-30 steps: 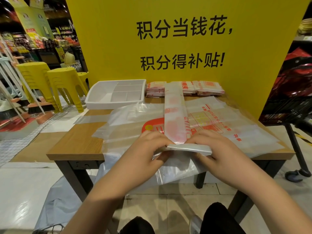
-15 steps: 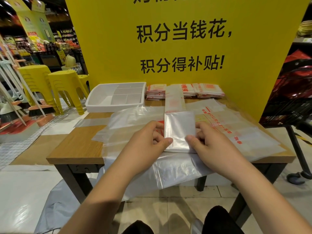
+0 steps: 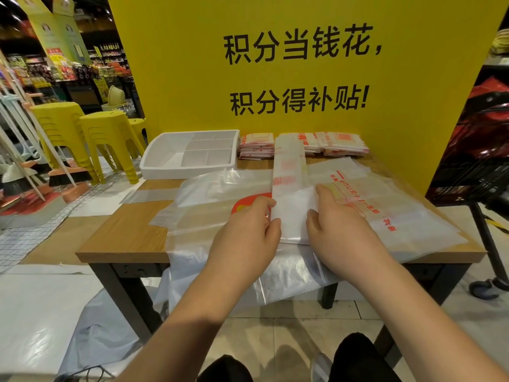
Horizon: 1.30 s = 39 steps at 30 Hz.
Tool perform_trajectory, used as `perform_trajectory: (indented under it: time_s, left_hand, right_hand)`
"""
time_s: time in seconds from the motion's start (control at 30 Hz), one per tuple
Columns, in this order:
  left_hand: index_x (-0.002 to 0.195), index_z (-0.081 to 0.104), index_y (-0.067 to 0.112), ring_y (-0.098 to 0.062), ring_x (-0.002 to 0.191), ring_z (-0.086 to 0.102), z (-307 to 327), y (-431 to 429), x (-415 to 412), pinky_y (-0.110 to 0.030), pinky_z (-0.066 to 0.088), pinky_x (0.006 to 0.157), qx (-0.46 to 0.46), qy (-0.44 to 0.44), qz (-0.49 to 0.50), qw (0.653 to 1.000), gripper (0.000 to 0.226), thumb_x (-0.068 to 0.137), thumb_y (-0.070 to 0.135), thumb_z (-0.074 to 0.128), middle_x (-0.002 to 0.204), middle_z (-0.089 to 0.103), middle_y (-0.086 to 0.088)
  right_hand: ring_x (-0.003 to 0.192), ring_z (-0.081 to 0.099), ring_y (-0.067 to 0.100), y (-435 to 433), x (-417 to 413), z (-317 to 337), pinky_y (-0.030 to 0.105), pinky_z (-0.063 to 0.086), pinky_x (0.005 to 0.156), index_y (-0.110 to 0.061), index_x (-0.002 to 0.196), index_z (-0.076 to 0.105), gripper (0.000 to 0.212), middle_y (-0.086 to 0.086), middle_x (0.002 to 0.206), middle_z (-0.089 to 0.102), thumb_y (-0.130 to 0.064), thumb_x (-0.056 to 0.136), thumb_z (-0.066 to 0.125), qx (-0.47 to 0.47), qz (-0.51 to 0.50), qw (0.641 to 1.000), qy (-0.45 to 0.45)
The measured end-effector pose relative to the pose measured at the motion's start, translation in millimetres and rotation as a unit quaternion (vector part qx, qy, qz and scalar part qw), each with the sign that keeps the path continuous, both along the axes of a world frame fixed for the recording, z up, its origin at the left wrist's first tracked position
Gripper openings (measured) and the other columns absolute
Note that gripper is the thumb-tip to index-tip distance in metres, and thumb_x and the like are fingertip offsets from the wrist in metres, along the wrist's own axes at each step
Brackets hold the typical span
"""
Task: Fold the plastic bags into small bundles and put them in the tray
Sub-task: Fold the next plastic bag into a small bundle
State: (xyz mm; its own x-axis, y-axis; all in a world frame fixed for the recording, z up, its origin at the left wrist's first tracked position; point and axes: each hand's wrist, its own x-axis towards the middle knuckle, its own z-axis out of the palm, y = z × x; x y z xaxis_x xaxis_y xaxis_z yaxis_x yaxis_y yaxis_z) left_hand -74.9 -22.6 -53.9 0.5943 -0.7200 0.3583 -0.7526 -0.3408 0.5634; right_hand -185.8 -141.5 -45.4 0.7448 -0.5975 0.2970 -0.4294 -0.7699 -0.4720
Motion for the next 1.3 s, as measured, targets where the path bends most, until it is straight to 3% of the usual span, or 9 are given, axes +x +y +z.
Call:
perform_trajectory:
  time_s: [0.2,0.43,0.57,0.8,0.93,1.0,1.07,1.13,1.3]
  left_hand:
    - [0.125,0.057,0.025,-0.015,0.085,0.054,0,-2,-1,-0.042,0.053,0.08,0.025,-0.022,0.002,0.999,0.026,0.1,0.027,0.05,0.079,0.047,0.015]
    - [0.131,0.053,0.027,-0.02,0.107,0.058,1,-3,-7,-0.04,0.052,0.086,0.059,-0.062,0.027,0.996,0.03,0.102,0.03,0.044,0.12,0.061,0.005]
    - [0.131,0.052,0.028,-0.02,0.108,0.058,0,-4,-7,-0.04,0.052,0.087,0.073,-0.084,0.032,0.993,0.03,0.103,0.03,0.042,0.123,0.061,0.005]
    - [0.131,0.058,0.03,-0.018,0.116,0.053,-5,-3,-3,-0.04,0.05,0.091,0.076,-0.114,0.033,0.99,0.033,0.101,0.026,0.043,0.125,0.062,0.007]
    - [0.132,0.056,0.029,-0.019,0.127,0.037,-8,-4,5,-0.035,0.036,0.105,0.099,-0.154,0.013,0.983,0.033,0.102,0.031,0.042,0.133,0.049,0.004]
    - [0.137,0.051,0.029,-0.016,0.142,0.023,-8,-5,11,-0.034,0.021,0.114,0.123,-0.148,-0.025,0.981,0.035,0.104,0.034,0.038,0.151,0.036,0.007]
    - [0.14,0.046,0.031,-0.011,0.148,0.013,-5,-5,17,-0.034,0.01,0.118,0.149,-0.132,-0.057,0.978,0.037,0.105,0.035,0.035,0.156,0.032,0.012]
    - [0.14,0.043,0.032,-0.008,0.148,0.011,-1,-6,21,-0.034,0.006,0.119,0.168,-0.118,-0.075,0.976,0.036,0.105,0.036,0.034,0.153,0.036,0.014]
    - [0.147,0.034,0.038,-0.009,0.147,0.014,6,-5,30,-0.034,0.008,0.118,0.223,-0.095,-0.099,0.965,0.045,0.104,0.049,0.032,0.156,0.031,0.015]
  right_hand:
    - [0.072,0.051,0.024,6,7,-4,0.034,0.035,0.06,-0.016,0.12,0.044,0.021,0.002,0.09,0.059,-0.022,0.102,0.037,-0.095,-0.058,0.993,0.047]
    - [0.079,0.06,0.025,8,11,-6,0.031,0.033,0.062,-0.015,0.112,0.049,0.018,0.003,0.099,0.065,-0.019,0.102,0.035,-0.158,-0.096,0.978,0.092]
    - [0.072,0.044,0.021,10,12,-3,0.031,0.03,0.061,-0.013,0.114,0.055,0.023,0.003,0.098,0.064,-0.017,0.101,0.037,-0.168,-0.109,0.972,0.125]
    - [0.079,0.04,0.023,9,8,0,0.031,0.034,0.069,-0.012,0.105,0.063,0.028,0.004,0.099,0.051,-0.022,0.101,0.037,-0.155,-0.101,0.974,0.134]
    - [0.078,0.046,0.026,2,10,-9,0.036,0.036,0.067,-0.005,0.086,0.067,0.014,0.011,0.091,0.056,-0.014,0.091,0.058,-0.195,-0.086,0.974,0.082]
    - [0.107,0.054,0.034,-2,11,-11,0.044,0.041,0.088,-0.005,0.113,0.066,0.025,0.014,0.119,0.058,-0.015,0.094,0.052,-0.195,-0.055,0.973,0.108]
    - [0.145,0.028,0.027,-6,10,-8,0.041,0.023,0.115,-0.014,0.15,0.037,0.048,0.006,0.16,0.029,-0.022,0.103,0.036,-0.164,-0.002,0.974,0.154]
    - [0.153,0.008,0.017,-10,8,0,0.036,0.01,0.121,-0.019,0.158,0.017,0.053,-0.002,0.167,0.008,-0.027,0.107,0.028,-0.162,0.053,0.968,0.183]
    - [0.153,0.004,0.008,-26,3,-1,0.027,0.001,0.121,-0.025,0.159,0.016,0.056,-0.008,0.167,0.011,-0.044,0.107,0.02,-0.103,0.127,0.968,0.188]
